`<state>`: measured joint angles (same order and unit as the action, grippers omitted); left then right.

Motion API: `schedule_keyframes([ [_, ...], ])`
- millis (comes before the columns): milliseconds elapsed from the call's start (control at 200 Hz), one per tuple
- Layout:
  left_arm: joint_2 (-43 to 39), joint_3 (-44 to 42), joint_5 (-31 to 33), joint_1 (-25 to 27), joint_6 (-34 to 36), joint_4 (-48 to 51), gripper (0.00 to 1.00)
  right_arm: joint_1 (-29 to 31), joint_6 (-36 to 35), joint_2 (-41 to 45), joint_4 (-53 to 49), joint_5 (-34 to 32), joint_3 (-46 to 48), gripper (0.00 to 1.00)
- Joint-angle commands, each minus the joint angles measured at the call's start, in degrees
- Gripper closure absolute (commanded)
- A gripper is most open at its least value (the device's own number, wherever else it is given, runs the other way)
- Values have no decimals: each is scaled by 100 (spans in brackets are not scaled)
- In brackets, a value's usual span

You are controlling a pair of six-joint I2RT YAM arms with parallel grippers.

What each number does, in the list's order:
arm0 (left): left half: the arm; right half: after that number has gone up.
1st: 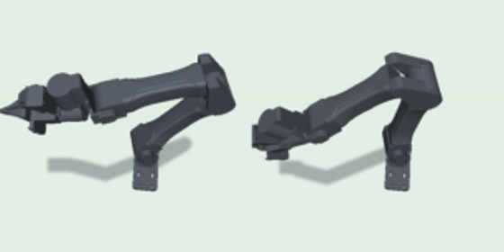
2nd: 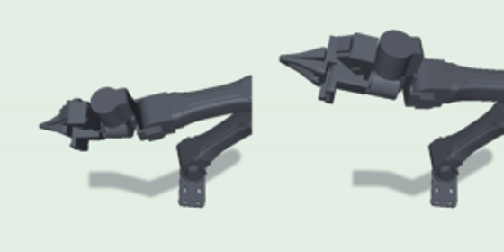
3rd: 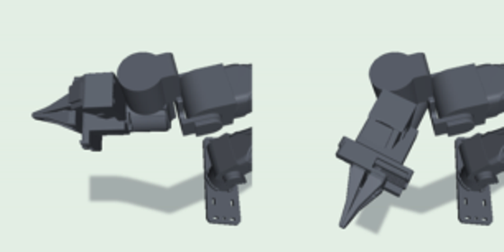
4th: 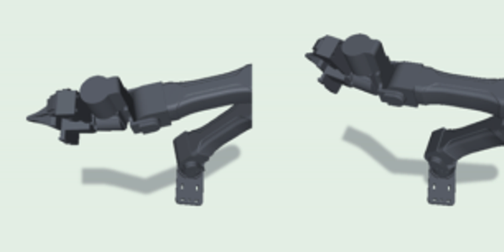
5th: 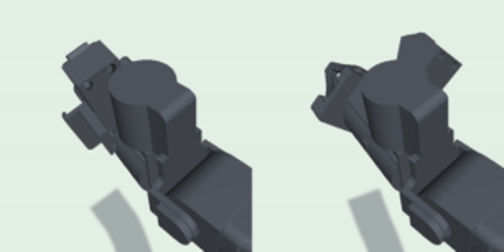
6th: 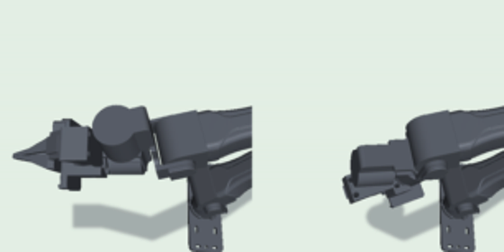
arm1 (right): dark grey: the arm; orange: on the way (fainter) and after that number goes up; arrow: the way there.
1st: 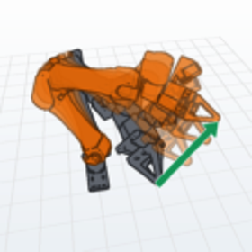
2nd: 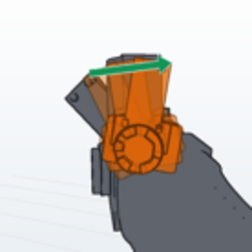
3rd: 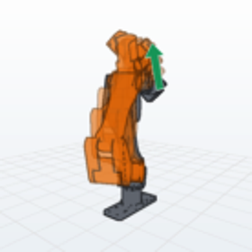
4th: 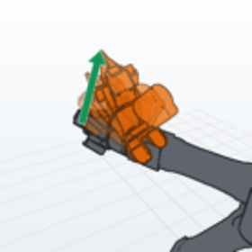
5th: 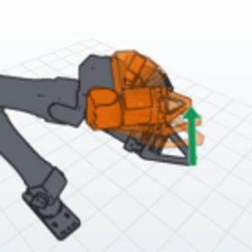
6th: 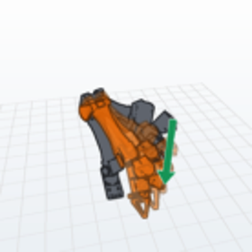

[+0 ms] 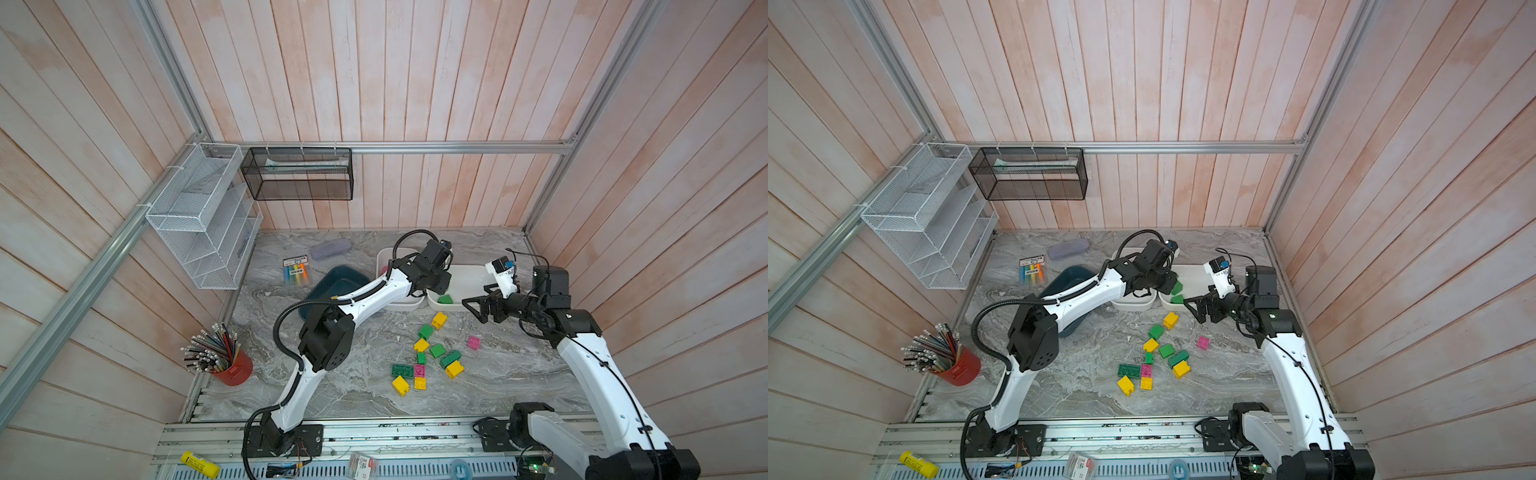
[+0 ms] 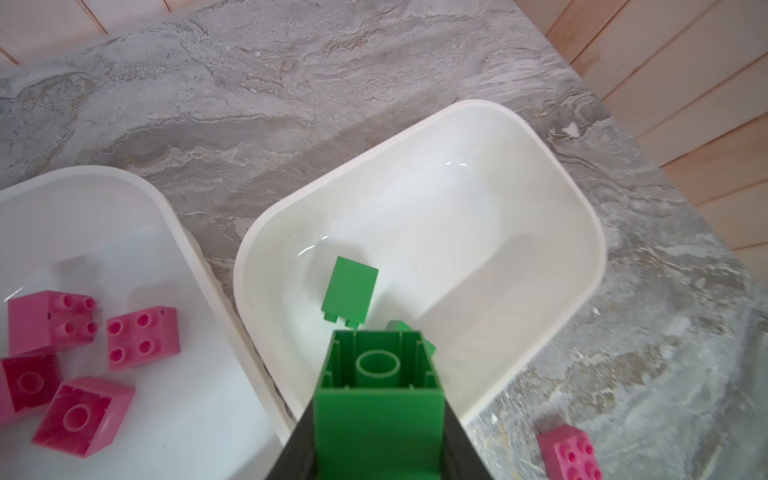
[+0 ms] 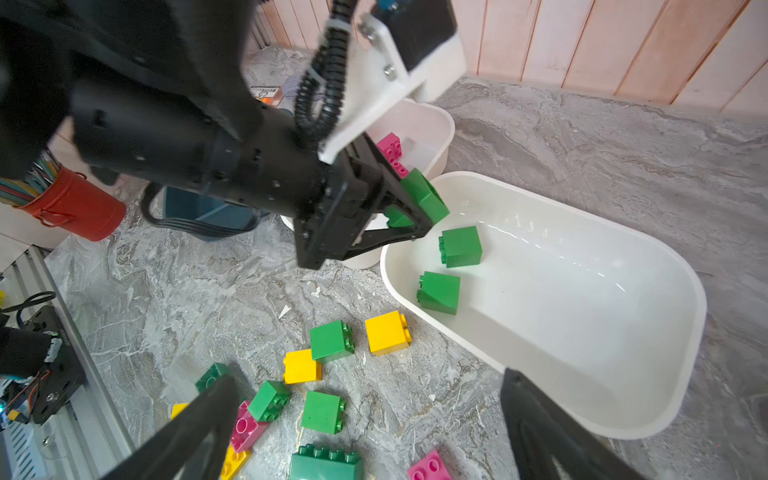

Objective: Sort the legos into containers by color
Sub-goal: 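Carry the green brick into the larger white tub and release it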

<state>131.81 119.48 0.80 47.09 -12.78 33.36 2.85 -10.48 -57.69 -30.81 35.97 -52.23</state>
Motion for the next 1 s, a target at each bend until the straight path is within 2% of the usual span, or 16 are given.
schedule_keyframes([
  [0, 462, 634, 553, -85, 237, 31, 66, -30, 87, -11, 108, -97, -155, 2],
  [225, 1228, 1403, 1196, -112, 615, 63, 66, -27, 86, -14, 141, -90, -99, 2],
  [470, 1252, 1250, 845, -109, 575, 21, 63, -35, 49, -84, 179, -55, -71, 2],
  [730, 931, 1172, 858, -104, 648, 75, 42, -38, 64, -142, 207, 7, -121, 2],
  [865, 575, 1213, 722, -87, 586, 357, 38, -38, 56, -95, 156, 3, -134, 2],
  [995, -61, 814, 576, 47, 574, 660, 33, -39, 41, -42, 115, 41, -113, 2],
])
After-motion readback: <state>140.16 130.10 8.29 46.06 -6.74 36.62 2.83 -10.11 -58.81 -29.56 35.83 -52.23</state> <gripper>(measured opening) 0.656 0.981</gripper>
